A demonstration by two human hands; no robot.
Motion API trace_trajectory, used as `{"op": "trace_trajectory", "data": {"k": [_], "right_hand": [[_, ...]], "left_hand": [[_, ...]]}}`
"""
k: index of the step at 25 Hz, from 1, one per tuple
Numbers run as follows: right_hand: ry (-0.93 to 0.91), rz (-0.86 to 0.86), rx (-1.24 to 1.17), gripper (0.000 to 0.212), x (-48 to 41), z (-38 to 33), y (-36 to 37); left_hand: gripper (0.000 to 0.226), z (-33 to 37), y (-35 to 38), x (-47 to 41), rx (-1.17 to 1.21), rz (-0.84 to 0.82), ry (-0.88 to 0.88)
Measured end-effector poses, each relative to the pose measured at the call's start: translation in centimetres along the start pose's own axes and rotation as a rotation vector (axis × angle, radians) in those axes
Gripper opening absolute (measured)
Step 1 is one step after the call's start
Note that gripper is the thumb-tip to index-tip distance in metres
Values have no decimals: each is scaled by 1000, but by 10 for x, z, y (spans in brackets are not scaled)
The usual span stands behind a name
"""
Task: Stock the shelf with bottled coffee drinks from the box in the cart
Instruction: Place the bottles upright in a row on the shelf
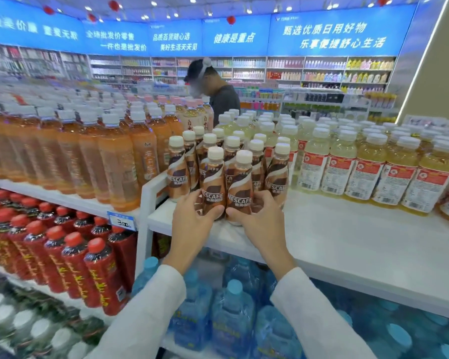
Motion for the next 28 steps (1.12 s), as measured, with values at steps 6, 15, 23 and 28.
{"op": "trace_trajectory", "data": {"k": [6, 15, 23, 28], "right_hand": [[-19, -9, 41, 61, -21, -1, 42], [-36, 20, 98, 64, -28, 4, 54], [-32, 19, 107, 65, -29, 5, 58], [-29, 24, 109, 66, -29, 4, 59]], "left_hand": [[49, -15, -4, -21, -1, 158, -44], [45, -18, 0, -34, -28, 224, -47], [45, -20, 1, -35, -6, 227, -25], [46, -22, 2, -35, -11, 239, -14]]}}
Point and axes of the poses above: each hand's wrist, its own x-axis away from the middle knuckle, its own y-axis out of the palm, z = x × y, the point moved 1 cm from there along -x, towards the middle knuckle, and after that the axes turned 6 degrees about -y, right-handed, at the moved point
